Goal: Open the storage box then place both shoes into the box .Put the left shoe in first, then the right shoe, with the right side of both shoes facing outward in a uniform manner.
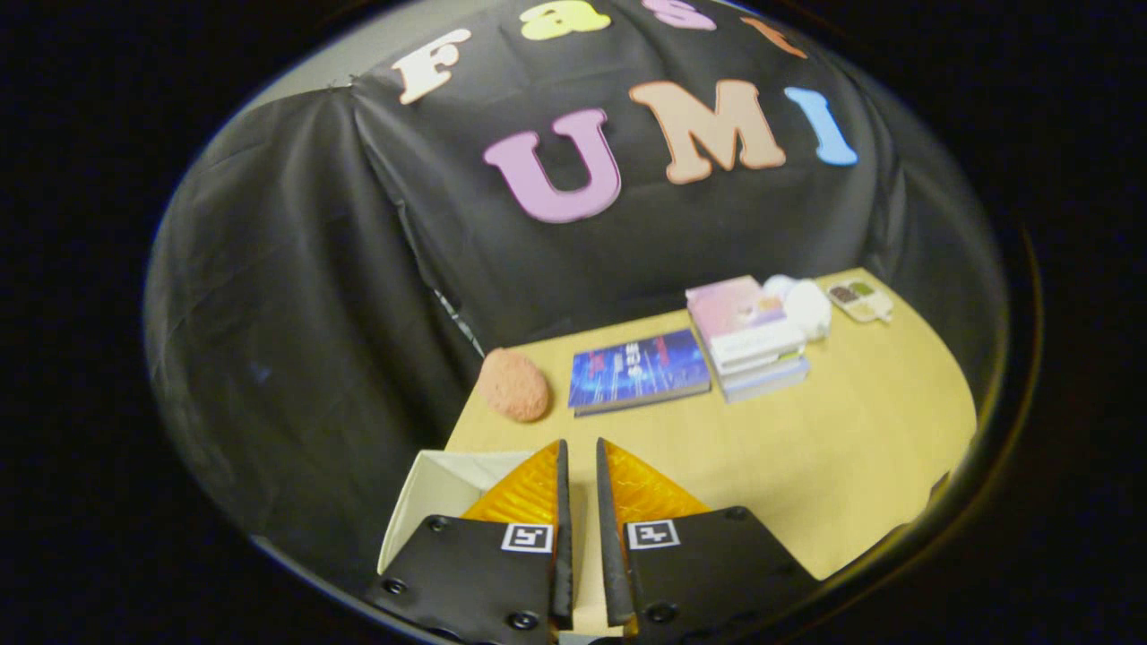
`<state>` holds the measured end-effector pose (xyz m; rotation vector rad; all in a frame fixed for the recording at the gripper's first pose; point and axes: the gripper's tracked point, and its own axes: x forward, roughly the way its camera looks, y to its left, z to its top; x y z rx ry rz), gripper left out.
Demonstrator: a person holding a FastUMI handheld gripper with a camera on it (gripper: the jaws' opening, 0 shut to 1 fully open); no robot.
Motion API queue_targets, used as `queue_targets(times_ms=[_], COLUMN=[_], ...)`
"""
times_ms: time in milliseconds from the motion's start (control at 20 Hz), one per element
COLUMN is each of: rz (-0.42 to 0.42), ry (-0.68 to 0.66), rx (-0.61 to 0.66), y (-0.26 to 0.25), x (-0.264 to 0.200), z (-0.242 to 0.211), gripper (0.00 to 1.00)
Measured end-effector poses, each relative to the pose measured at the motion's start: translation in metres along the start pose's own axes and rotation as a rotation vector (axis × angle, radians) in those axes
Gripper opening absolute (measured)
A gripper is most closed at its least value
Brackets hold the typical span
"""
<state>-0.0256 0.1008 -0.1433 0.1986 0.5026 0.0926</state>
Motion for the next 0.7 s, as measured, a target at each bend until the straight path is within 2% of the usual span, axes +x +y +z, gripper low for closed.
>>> queue_targets(times_ms=[350, 550, 700], rz=[-0.073, -0.072, -0.111], ry=[-0.284, -0.407, -0.497], rx=[-0.165, -0.168, -0.208], y=[-0.012, -0.008, -0.012], x=[-0.034, -0.062, -0.088], z=[0.122, 0.186, 0.223], gripper=[0.16, 0.16, 0.16])
